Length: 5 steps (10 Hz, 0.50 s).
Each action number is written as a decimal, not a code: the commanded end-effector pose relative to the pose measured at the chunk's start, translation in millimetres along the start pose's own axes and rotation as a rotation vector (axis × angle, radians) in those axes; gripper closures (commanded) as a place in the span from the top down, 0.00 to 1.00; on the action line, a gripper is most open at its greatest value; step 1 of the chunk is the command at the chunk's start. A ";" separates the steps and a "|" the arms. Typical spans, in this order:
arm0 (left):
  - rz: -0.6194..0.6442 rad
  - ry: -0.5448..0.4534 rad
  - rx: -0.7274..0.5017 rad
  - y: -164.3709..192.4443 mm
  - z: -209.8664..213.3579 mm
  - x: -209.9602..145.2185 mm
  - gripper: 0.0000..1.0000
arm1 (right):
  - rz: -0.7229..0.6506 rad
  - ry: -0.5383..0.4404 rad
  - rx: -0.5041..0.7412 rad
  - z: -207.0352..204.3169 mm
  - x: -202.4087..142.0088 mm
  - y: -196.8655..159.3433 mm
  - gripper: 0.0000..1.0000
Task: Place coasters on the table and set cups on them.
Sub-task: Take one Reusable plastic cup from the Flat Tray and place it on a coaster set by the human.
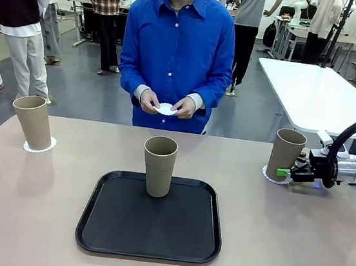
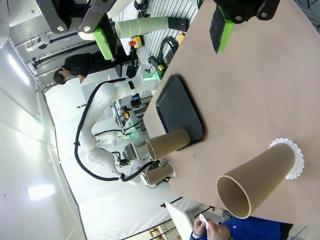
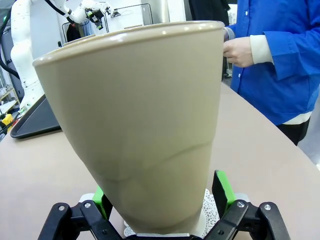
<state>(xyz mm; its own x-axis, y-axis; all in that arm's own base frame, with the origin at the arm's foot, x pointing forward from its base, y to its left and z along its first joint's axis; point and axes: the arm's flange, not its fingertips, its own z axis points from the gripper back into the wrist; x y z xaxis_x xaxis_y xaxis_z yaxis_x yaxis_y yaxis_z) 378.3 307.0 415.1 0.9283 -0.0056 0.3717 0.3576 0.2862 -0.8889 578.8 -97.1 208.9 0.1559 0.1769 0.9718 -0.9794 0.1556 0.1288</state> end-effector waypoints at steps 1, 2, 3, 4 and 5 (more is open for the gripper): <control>0.007 0.001 0.004 -2.5 1.2 -0.1 1.00 | 0.012 -0.001 -0.001 2.2 -0.1 -8.1 1.00; 0.007 0.001 0.004 -2.5 1.2 -0.1 1.00 | 0.010 -0.006 -0.004 4.0 -0.3 -9.0 1.00; 0.007 0.001 0.004 -2.5 1.2 -0.1 1.00 | 0.008 -0.006 -0.005 5.8 -0.6 -9.3 1.00; 0.007 0.001 0.004 -2.5 1.2 -0.1 1.00 | 0.007 -0.004 -0.005 7.3 -0.9 -9.8 1.00; 0.007 0.001 0.004 -2.5 1.2 -0.1 1.00 | 0.008 -0.003 -0.005 9.2 -0.4 -10.0 1.00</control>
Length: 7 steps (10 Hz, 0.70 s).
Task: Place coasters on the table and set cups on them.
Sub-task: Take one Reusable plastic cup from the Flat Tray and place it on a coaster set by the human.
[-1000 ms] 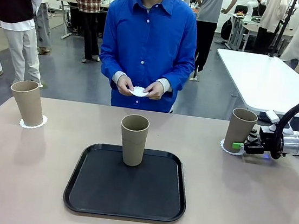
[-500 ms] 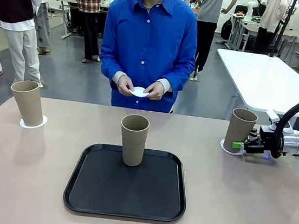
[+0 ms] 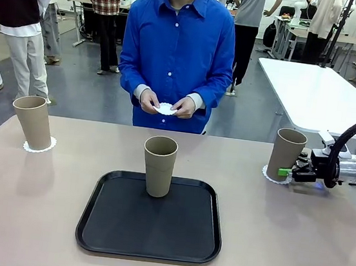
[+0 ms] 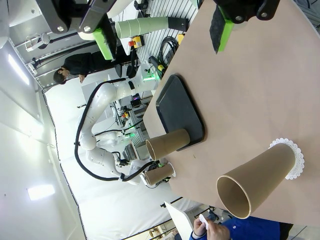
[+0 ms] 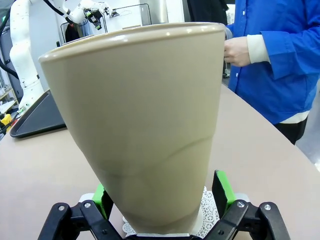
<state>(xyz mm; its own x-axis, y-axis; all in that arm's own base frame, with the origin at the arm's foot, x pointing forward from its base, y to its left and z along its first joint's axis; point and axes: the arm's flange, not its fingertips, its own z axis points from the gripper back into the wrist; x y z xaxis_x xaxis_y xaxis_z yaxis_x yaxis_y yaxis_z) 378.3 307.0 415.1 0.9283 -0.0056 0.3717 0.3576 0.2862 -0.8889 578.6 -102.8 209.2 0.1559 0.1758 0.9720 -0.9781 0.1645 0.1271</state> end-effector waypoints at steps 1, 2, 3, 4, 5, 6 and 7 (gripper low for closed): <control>0.007 0.001 0.004 -2.5 1.2 -0.1 1.00 | 0.009 -0.001 0.006 5.7 0.9 -9.4 1.00; 0.007 0.001 0.004 -2.5 1.2 -0.1 1.00 | 0.007 0.002 0.009 8.6 1.5 -9.4 1.00; 0.007 0.001 0.004 -2.5 1.2 -0.1 1.00 | 0.004 0.000 0.015 10.4 1.8 -9.7 1.00; 0.007 0.001 0.004 -2.5 1.2 -0.1 1.00 | 0.000 0.001 0.022 11.8 1.5 -9.8 1.00; 0.007 0.001 0.004 -2.5 1.2 -0.1 1.00 | -0.002 0.007 0.027 12.6 0.8 -9.6 1.00; 0.007 0.001 0.004 -2.5 1.2 -0.1 1.00 | -0.003 0.011 0.026 13.5 0.4 -10.3 1.00; 0.007 0.001 0.004 -2.5 1.2 -0.1 1.00 | -0.004 0.012 0.026 13.9 0.1 -10.6 1.00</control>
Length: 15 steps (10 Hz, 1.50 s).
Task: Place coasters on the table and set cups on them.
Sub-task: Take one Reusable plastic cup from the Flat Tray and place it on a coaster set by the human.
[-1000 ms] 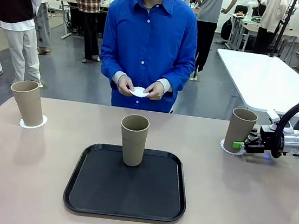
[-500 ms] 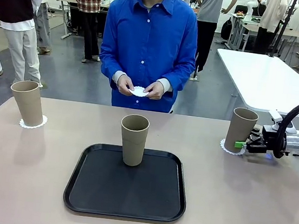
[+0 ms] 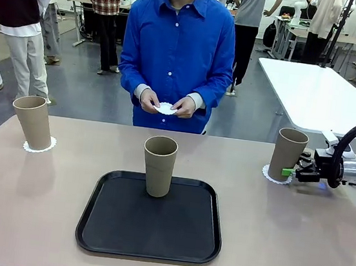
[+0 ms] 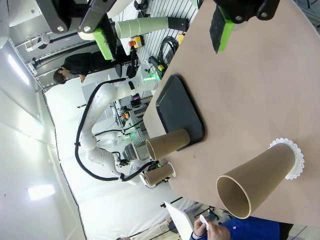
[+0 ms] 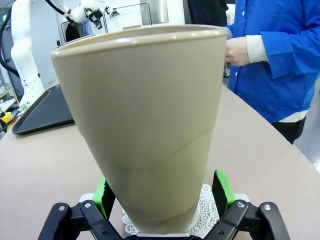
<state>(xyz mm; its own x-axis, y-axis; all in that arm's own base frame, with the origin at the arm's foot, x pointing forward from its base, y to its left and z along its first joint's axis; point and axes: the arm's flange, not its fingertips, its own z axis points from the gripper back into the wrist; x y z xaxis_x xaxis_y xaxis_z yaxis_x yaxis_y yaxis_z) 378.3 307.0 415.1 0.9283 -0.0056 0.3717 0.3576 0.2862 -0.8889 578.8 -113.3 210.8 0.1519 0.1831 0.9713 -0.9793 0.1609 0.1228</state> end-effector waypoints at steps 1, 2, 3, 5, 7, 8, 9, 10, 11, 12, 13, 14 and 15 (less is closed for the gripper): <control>0.007 0.001 0.004 -2.5 1.2 -0.1 1.00 | -0.010 0.004 0.031 3.4 0.2 -8.6 1.00; 0.007 0.001 0.004 -2.5 1.2 -0.1 1.00 | -0.014 0.005 0.046 3.6 -0.2 -7.5 1.00; 0.007 0.001 0.004 -2.5 1.2 -0.1 1.00 | -0.015 0.008 0.056 4.7 -0.2 -6.7 1.00; 0.007 0.001 0.004 -2.5 1.2 -0.1 1.00 | -0.008 0.009 0.053 9.2 2.7 -4.6 1.00; 0.007 0.001 0.004 -2.5 1.2 -0.1 1.00 | -0.006 0.010 0.036 18.3 6.3 -4.0 1.00; 0.007 0.001 0.004 -2.5 1.2 -0.1 1.00 | -0.007 0.009 0.030 22.4 6.4 -4.3 1.00; 0.007 0.001 0.004 -2.5 1.2 -0.1 1.00 | -0.010 0.011 0.024 27.4 5.6 -4.1 1.00; 0.007 0.001 0.004 -2.5 1.2 -0.1 1.00 | -0.013 0.011 0.018 31.4 5.6 -4.1 1.00; 0.007 0.001 0.004 -2.5 1.2 -0.1 1.00 | -0.014 0.014 0.013 34.8 6.0 -4.4 1.00; 0.007 0.001 0.004 -2.5 1.2 -0.1 1.00 | -0.016 0.017 0.006 38.3 6.6 -4.5 1.00; 0.007 0.001 0.004 -2.5 1.2 -0.1 1.00 | -0.017 0.028 -0.002 43.7 8.6 -2.9 1.00; 0.007 0.001 0.004 -2.5 1.2 -0.1 1.00 | -0.021 0.055 -0.029 52.4 14.1 1.3 1.00; 0.007 0.001 0.004 -2.5 1.2 -0.1 1.00 | -0.053 0.103 -0.076 60.5 22.3 6.6 1.00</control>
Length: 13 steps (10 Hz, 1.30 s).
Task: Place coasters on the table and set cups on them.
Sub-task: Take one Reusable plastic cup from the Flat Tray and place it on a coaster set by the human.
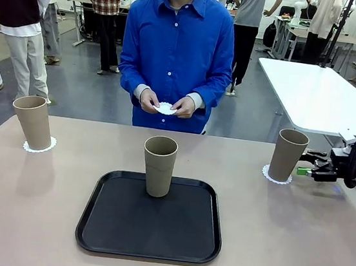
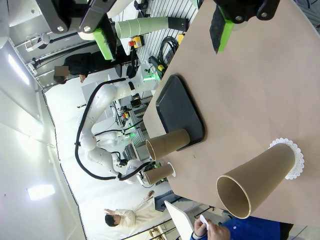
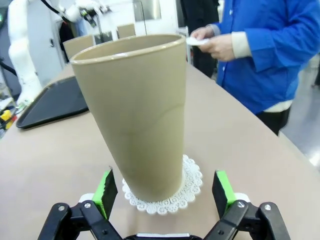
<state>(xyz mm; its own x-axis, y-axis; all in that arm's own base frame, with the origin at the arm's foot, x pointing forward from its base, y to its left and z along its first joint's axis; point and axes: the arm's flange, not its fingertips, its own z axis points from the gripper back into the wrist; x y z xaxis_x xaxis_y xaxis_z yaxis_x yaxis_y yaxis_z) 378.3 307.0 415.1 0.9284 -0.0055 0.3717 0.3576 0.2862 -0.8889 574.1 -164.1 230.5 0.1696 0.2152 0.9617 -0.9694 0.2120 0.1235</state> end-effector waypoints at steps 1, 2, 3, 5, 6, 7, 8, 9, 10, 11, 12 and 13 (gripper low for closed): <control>0.007 0.001 0.004 -2.5 1.2 0.0 1.00 | -0.153 0.177 -0.139 12.4 21.1 13.6 1.00; 0.007 0.001 0.004 -2.5 1.2 0.0 1.00 | -0.211 0.233 -0.194 15.1 33.8 23.4 1.00; 0.007 0.001 0.004 -2.5 1.2 0.0 1.00 | -0.275 0.293 -0.253 19.8 47.1 35.5 1.00; 0.007 0.001 0.004 -2.5 1.2 0.0 1.00 | -0.362 0.376 -0.314 24.6 72.0 54.5 1.00; 0.007 0.001 0.004 -2.5 1.2 0.0 1.00 | -0.428 0.413 -0.336 24.1 91.7 66.3 1.00; 0.007 0.001 0.004 -2.5 1.2 0.0 1.00 | -0.481 0.463 -0.376 26.4 118.3 81.8 1.00; 0.007 0.001 0.004 -2.5 1.2 0.0 1.00 | -0.534 0.501 -0.396 26.6 144.4 94.9 1.00; 0.007 0.001 0.004 -2.5 1.2 0.0 1.00 | -0.591 0.550 -0.458 26.3 170.8 105.5 1.00; 0.007 0.001 0.004 -2.5 1.2 0.0 1.00 | -0.607 0.609 -0.514 24.9 193.4 116.2 1.00; 0.007 0.001 0.004 -2.5 1.2 0.0 1.00 | -0.639 0.704 -0.561 23.3 215.6 128.7 1.00; 0.007 0.001 0.004 -2.5 1.2 0.0 1.00 | -0.656 0.777 -0.584 17.8 234.1 139.9 1.00; 0.007 0.001 0.004 -2.5 1.2 0.0 1.00 | -0.665 0.810 -0.626 10.2 252.4 154.3 1.00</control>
<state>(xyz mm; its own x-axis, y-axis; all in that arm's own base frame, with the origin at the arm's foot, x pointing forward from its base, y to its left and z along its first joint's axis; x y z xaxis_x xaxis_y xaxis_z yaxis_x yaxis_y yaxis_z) 378.5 306.7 415.0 0.9283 -0.0062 0.3717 0.3578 0.2857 -0.8890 477.9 -105.0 489.0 0.8549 0.3676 0.3661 -0.4536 0.8721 0.1837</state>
